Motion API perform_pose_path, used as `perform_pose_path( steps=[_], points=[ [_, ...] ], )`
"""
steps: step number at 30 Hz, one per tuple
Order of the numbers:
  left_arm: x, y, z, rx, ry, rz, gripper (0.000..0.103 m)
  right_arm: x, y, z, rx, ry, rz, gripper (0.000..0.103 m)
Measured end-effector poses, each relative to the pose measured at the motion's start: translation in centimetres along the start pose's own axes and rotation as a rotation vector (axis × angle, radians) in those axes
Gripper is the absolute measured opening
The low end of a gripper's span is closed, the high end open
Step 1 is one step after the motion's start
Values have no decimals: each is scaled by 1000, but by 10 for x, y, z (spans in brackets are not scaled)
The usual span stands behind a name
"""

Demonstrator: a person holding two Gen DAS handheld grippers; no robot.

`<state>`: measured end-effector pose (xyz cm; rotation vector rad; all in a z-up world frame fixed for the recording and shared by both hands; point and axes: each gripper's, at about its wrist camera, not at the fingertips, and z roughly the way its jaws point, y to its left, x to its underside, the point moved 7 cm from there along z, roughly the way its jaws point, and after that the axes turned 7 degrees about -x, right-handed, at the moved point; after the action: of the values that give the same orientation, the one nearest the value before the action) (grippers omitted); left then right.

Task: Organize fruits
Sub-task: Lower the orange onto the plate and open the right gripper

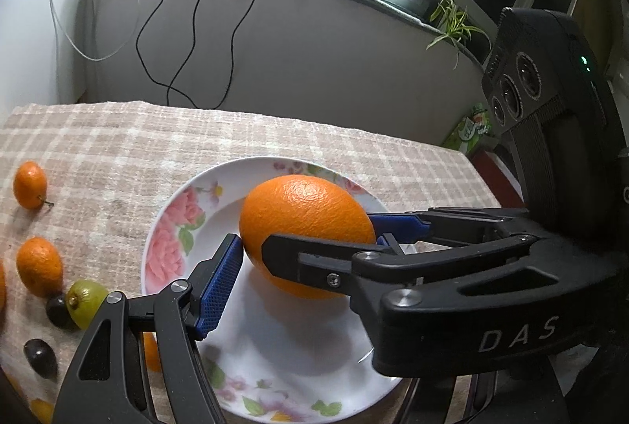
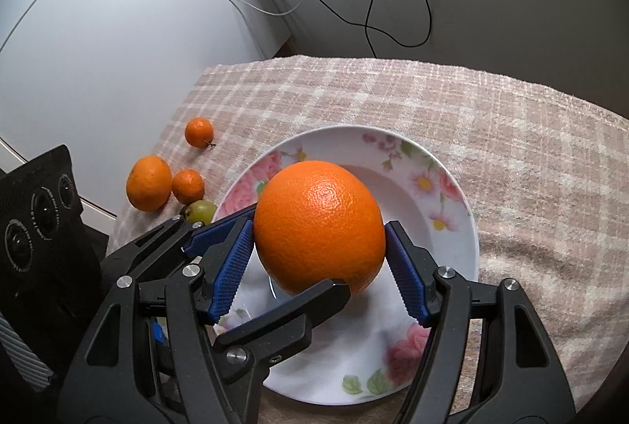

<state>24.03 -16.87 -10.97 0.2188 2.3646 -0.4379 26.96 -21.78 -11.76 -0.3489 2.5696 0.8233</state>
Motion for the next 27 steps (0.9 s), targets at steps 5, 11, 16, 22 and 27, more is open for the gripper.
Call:
perform_pose_path(
  steps=[5,11,16,22,27],
  points=[
    [-1,2,0,-14,0,-14,70,0,2,-3,22,-17,-12,71],
    [-1,8,-9,-34,-8,-19,70,-6,9,-18,57,-49,-38,71],
    [-1,10,-19,-49,-22,-13,70,-6,14,-27,76,-70,-47,73],
    [1,15,-33,-60,-38,-17,70,-5,25,-41,108,-103,-63,77],
    [5,24,-48,-70,-60,-21,70,-6,36,-53,118,-148,-74,82]
  ],
)
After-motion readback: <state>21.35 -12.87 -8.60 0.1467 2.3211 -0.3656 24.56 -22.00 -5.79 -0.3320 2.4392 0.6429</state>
